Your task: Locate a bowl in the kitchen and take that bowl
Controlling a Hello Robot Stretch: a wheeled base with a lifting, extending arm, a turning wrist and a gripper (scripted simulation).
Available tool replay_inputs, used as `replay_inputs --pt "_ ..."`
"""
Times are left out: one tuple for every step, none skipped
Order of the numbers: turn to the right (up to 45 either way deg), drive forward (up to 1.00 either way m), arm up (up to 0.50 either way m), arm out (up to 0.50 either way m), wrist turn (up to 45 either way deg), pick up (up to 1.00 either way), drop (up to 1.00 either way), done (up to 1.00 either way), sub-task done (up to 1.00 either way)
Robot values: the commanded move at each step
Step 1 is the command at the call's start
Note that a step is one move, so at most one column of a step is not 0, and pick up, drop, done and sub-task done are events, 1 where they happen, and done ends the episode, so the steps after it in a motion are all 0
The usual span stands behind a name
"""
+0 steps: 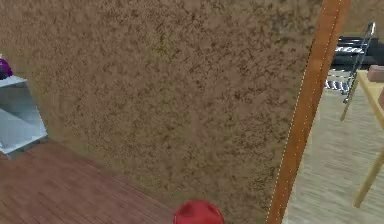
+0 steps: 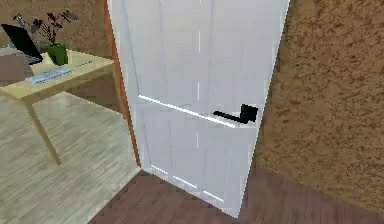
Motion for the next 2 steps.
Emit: replay_inputs --pt "45.0 0.0 0.0 0.0 0.0 0.0 0.0 0.0 0.0" --pt "3.0 0.0 0.0 0.0 0.0 0.0 0.0 0.0 0.0"
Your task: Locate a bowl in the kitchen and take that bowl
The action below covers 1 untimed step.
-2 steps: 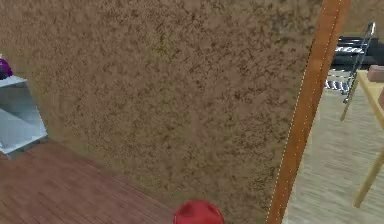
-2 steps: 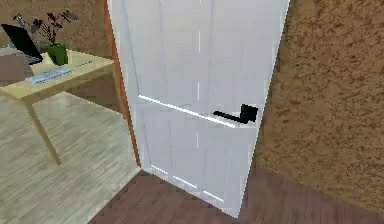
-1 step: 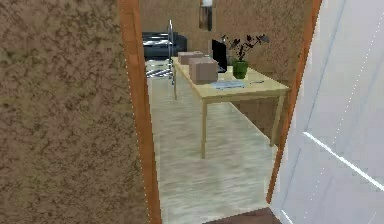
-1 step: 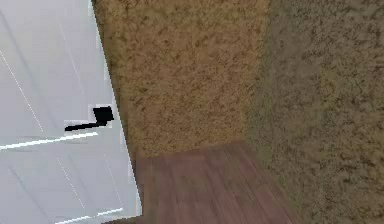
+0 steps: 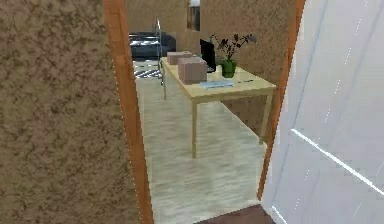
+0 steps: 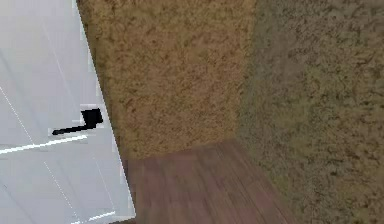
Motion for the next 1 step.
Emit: replay_inputs --pt "0.0 0.9 0.0 0.0 0.0 0.0 0.0 0.0 0.0"
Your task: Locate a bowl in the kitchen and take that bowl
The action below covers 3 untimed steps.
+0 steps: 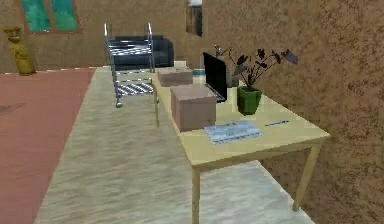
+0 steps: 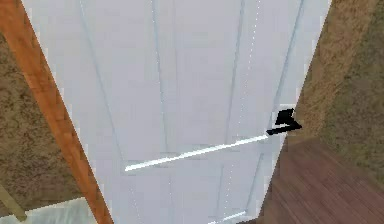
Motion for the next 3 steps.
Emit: replay_inputs --pt "-12.0 0.0 0.0 0.0 0.0 0.0 0.0 0.0 0.0" --pt "0.0 0.45 0.0 0.0 0.0 0.0 0.0 0.0 0.0" --pt "-30.0 0.0 0.0 0.0 0.0 0.0 0.0 0.0 0.0"
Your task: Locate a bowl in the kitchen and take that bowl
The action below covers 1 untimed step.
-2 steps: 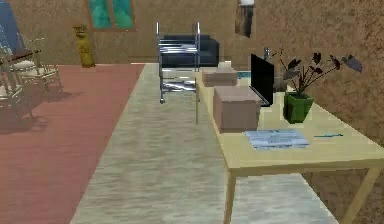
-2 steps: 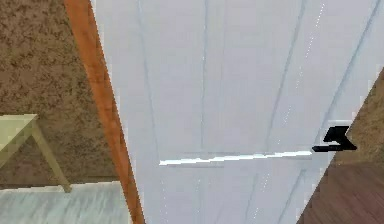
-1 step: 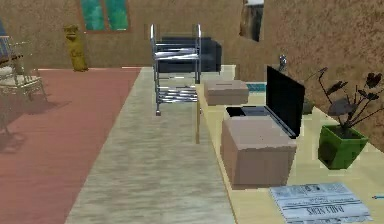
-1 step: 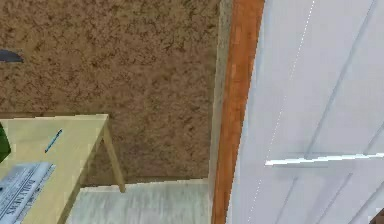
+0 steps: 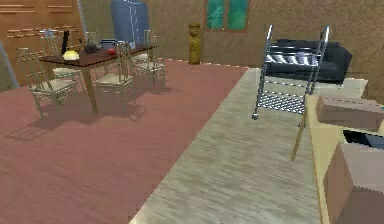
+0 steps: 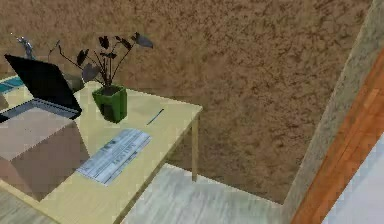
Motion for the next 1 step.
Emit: replay_inputs --pt "0.0 1.0 0.0 0.0 0.0 0.0 0.0 0.0 0.0"
